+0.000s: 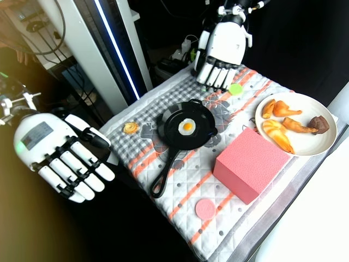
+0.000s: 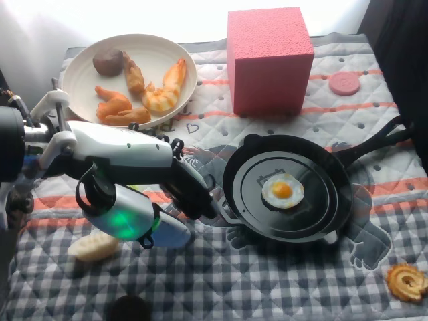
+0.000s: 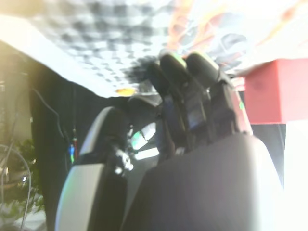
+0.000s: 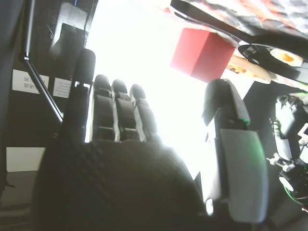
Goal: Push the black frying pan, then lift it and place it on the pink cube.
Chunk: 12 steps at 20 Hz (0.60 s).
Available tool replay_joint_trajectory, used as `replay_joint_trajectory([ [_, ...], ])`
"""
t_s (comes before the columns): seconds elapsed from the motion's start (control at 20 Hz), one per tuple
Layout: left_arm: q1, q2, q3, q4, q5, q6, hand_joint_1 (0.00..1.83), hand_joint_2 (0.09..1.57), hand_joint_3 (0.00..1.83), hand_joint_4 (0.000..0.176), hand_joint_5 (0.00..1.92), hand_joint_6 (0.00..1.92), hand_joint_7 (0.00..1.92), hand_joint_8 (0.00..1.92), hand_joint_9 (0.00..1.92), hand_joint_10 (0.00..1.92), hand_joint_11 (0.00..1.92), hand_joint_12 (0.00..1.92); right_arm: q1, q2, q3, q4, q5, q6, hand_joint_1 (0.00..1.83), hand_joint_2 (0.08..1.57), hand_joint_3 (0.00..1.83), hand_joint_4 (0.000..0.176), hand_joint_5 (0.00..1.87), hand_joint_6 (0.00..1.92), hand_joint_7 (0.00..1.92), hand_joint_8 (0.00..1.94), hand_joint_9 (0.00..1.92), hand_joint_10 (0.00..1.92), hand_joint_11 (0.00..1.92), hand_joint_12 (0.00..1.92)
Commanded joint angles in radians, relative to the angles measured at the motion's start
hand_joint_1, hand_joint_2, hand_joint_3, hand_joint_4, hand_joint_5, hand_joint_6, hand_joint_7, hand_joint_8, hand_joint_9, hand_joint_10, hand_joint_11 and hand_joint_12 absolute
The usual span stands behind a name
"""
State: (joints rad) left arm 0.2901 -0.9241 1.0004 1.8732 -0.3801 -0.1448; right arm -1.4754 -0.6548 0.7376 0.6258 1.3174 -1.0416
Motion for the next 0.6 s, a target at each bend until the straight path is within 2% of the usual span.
replay_joint_trajectory([
  [0.0,-0.006,0.005,-0.003,-0.027,0.007,-0.006,0.46,1.31,0.00,0.000,0.54,0.03,0.57,0.00,0.45,0.14,0.00,1.19,0.006,0.004,0.004,0.007,0.122,0.006,0.46,1.21,0.00,0.000,0.00,0.00,0.00,0.00,0.04,0.01,0.00,1.14],
  [0.3,-0.012,-0.002,-0.003,-0.032,-0.006,-0.006,0.40,1.33,0.00,0.000,0.43,0.00,0.45,0.00,0.42,0.03,0.00,1.05,0.006,0.003,0.004,0.008,0.123,0.006,0.44,1.22,0.00,0.000,0.00,0.00,0.00,0.00,0.04,0.01,0.00,1.12],
  [0.4,-0.012,-0.008,-0.002,-0.034,-0.011,-0.006,0.44,1.33,0.00,0.000,0.45,0.01,0.46,0.00,0.43,0.03,0.00,1.04,0.006,0.003,0.004,0.008,0.125,0.008,0.46,1.22,0.00,0.000,0.00,0.00,0.00,0.00,0.03,0.00,0.00,1.13],
  [0.45,-0.012,-0.013,-0.001,-0.034,-0.011,-0.006,0.43,1.34,0.00,0.000,0.45,0.01,0.46,0.00,0.43,0.03,0.00,1.04,0.006,0.003,0.004,0.008,0.126,0.008,0.45,1.21,0.00,0.000,0.00,0.00,0.00,0.00,0.01,0.01,0.00,1.03],
  [0.55,-0.012,-0.024,0.007,-0.036,-0.012,-0.006,0.42,1.35,0.00,0.000,0.45,0.00,0.44,0.00,0.40,0.01,0.00,0.96,0.006,0.003,0.004,0.008,0.128,0.009,0.43,1.21,0.00,0.000,0.00,0.00,0.00,0.00,0.02,0.01,0.00,1.07],
])
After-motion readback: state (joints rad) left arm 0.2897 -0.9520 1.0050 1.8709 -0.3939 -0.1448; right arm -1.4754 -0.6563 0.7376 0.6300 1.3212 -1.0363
